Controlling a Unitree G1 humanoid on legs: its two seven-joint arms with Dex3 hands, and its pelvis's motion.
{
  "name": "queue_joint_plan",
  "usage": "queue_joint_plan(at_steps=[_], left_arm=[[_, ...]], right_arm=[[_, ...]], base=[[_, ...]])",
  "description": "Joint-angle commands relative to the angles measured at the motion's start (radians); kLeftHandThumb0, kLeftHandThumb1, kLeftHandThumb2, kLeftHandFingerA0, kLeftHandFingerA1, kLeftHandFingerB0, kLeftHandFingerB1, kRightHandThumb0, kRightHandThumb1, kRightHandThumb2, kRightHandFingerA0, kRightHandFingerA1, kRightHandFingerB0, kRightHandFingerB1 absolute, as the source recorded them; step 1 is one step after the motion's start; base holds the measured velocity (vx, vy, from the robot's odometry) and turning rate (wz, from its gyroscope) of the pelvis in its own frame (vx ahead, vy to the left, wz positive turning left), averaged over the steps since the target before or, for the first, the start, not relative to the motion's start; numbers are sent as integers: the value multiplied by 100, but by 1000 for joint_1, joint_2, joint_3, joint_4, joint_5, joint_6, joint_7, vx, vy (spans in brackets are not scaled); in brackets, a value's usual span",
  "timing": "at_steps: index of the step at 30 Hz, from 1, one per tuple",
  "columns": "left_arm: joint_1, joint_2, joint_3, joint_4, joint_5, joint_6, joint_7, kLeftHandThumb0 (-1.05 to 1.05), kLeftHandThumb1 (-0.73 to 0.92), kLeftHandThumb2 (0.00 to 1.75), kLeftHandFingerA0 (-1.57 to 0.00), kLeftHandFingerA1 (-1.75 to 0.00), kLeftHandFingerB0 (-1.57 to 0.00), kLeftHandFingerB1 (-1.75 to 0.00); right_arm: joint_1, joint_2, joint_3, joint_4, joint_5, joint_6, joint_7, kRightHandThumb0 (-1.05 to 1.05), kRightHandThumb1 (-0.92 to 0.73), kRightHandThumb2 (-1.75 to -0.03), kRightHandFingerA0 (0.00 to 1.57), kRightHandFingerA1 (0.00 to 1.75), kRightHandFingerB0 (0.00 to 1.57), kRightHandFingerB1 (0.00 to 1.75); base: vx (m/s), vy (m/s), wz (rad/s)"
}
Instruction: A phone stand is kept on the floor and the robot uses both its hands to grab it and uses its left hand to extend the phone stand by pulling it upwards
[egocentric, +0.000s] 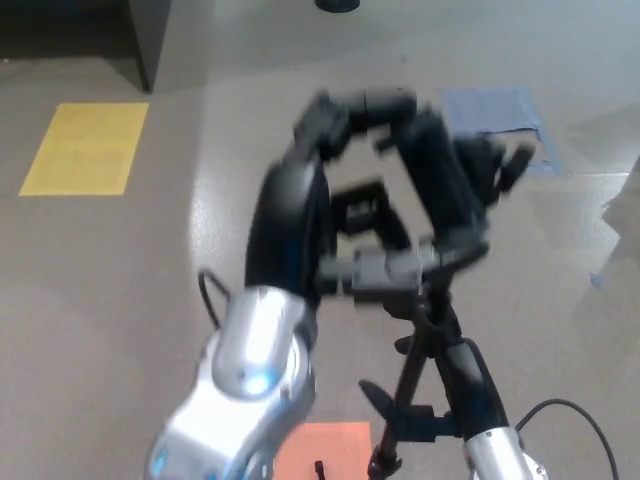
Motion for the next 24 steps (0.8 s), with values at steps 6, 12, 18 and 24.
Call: queue_joint_plan(at_steps=[6,12,18,24], left_arm=[[-881,-28,393,157,-235,92,113,-12,57,70,-93,-175,-73,-175],[-1034,15,423,272,-219,74,100,-13,51,69,-92,-175,-79,-175],[-1176,52,443,384,-228,34,71,-15,50,71,-91,-175,-79,-175],[-1253,61,461,447,-231,0,79,-13,45,79,-92,-175,-76,-175]], right_arm=[[76,11,-58,61,87,-81,38,-105,-65,-108,157,135,133,117],[71,8,-57,70,76,-92,23,-105,-65,-109,155,134,132,117],[66,21,-68,69,84,-73,19,-104,-62,-109,157,136,136,117],[58,25,-76,72,82,-82,13,-105,-65,-109,156,134,132,117]], base=[[0,0,0],[0,0,0],[0,0,0],[0,0,0]])
